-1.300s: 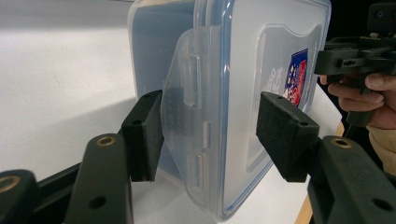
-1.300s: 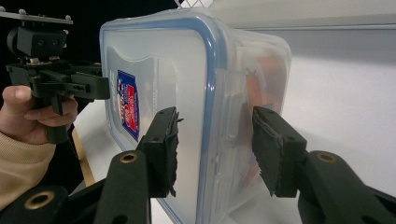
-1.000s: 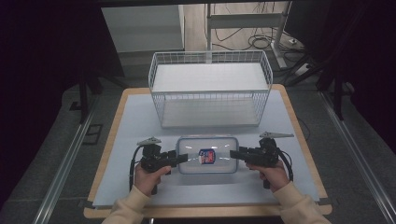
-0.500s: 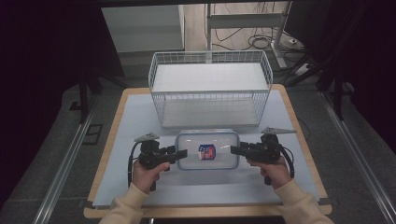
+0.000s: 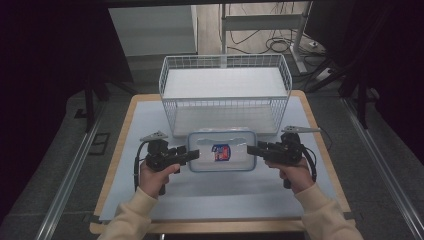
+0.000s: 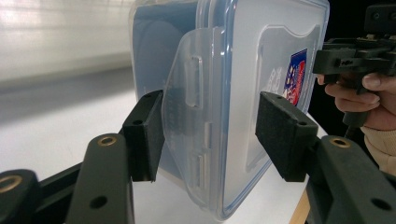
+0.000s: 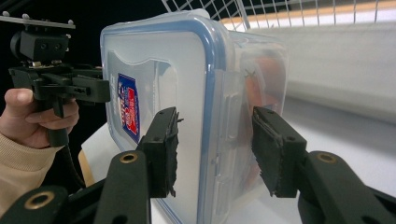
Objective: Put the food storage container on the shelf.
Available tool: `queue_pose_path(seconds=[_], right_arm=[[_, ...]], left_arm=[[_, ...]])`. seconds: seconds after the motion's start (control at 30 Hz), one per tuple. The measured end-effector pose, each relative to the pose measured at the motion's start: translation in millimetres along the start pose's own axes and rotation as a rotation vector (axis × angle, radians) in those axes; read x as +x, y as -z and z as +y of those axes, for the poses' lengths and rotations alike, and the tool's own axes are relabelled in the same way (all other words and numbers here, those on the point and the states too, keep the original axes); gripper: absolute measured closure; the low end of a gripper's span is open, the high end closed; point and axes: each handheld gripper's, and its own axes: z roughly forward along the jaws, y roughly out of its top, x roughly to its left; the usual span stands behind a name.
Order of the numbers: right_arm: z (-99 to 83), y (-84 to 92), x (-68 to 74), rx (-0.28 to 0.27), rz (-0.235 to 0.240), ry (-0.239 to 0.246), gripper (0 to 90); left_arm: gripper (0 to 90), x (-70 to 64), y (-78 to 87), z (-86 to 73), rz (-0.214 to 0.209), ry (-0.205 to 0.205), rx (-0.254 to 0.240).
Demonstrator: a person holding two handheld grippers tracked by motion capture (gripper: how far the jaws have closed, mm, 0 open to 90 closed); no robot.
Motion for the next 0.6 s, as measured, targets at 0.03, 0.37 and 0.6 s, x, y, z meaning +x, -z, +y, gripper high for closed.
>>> queue_pose_path(seconds=[0.03, 0.37, 0.6], right_arm=[[3.3, 1.1, 0.7, -0.004, 0.000, 0.005, 52.6], [49.7, 11.9, 11.0, -0.039, -0.020, 0.045, 52.5], [92.1, 19.0, 20.6, -0.074, -0.024, 0.083, 52.6]], left_arm=[[43.8, -1.0, 0.9, 3.5, 0.001, -0.004, -0.002], [43.4, -11.1, 9.1, 52.9, -0.005, -0.033, -0.038], [43.1, -18.7, 19.9, 97.3, -0.002, -0.067, -0.068]])
